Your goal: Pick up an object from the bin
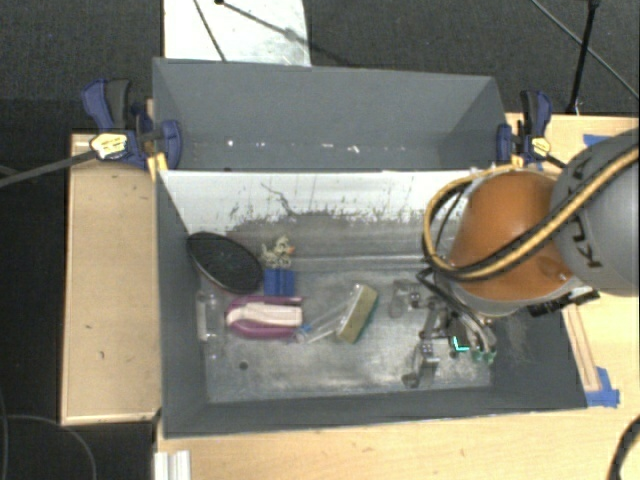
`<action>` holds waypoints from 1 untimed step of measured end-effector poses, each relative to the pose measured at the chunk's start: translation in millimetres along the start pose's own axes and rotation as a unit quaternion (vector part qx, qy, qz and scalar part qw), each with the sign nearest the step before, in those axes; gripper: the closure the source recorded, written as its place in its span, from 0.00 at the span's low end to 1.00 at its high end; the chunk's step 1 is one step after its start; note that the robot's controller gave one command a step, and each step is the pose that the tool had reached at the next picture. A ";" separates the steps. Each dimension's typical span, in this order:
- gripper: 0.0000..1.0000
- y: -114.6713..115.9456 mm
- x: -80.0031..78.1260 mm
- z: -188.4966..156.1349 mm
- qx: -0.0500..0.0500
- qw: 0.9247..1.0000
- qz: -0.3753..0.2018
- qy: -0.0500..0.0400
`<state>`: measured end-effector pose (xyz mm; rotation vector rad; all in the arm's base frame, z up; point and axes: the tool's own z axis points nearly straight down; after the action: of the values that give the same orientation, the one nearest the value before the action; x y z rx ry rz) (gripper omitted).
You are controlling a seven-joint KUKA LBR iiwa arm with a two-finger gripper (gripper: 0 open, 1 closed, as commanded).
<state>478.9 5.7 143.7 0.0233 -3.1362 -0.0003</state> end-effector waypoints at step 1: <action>0.00 38.5 -70.4 11.1 0.000 0.997 -0.082 -0.006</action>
Offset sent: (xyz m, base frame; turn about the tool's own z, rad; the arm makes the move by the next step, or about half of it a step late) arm 0.0683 0.0383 -0.0119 -0.1635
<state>548.7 45.2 132.3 0.2805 -3.1351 -0.0023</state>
